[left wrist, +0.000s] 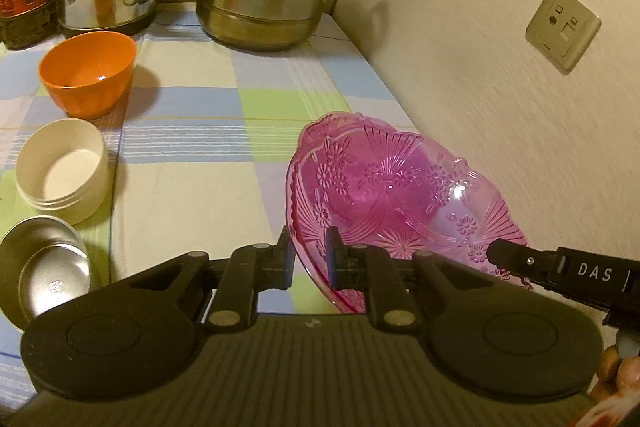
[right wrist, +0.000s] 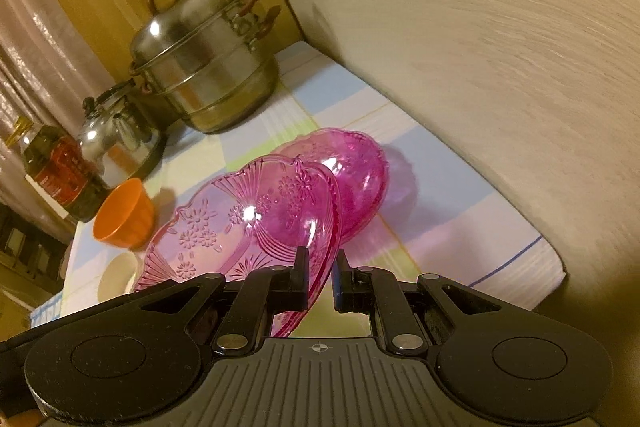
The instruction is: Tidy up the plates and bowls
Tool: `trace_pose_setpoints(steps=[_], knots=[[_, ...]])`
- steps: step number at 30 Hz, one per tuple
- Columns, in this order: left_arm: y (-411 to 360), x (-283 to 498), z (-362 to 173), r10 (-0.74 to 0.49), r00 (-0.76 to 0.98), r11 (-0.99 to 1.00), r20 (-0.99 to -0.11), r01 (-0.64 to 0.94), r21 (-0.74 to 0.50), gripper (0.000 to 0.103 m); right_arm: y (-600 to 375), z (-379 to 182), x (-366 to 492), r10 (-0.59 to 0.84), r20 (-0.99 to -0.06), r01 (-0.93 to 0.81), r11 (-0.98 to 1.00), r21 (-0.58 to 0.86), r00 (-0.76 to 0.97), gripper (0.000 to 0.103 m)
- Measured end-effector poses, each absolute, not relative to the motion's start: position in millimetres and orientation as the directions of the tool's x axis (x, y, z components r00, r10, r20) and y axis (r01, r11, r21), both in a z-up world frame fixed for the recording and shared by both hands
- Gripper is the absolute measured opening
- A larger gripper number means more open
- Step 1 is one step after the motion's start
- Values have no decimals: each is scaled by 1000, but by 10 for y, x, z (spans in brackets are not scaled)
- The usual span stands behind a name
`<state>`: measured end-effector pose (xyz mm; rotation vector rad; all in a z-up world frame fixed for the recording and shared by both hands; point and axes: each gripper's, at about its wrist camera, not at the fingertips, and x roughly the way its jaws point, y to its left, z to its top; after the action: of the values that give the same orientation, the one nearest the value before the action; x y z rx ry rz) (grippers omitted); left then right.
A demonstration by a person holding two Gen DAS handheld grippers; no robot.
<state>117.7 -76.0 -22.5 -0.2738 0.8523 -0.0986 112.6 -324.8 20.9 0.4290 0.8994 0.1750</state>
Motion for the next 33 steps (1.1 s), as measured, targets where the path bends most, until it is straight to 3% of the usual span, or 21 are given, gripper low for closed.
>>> trace_pose_setpoints(steps=[33], knots=[[-1018, 2550, -779, -200, 585, 976, -786, 48, -213, 15, -3384, -459, 2404, 263, -771, 74, 925, 372, 580, 11]])
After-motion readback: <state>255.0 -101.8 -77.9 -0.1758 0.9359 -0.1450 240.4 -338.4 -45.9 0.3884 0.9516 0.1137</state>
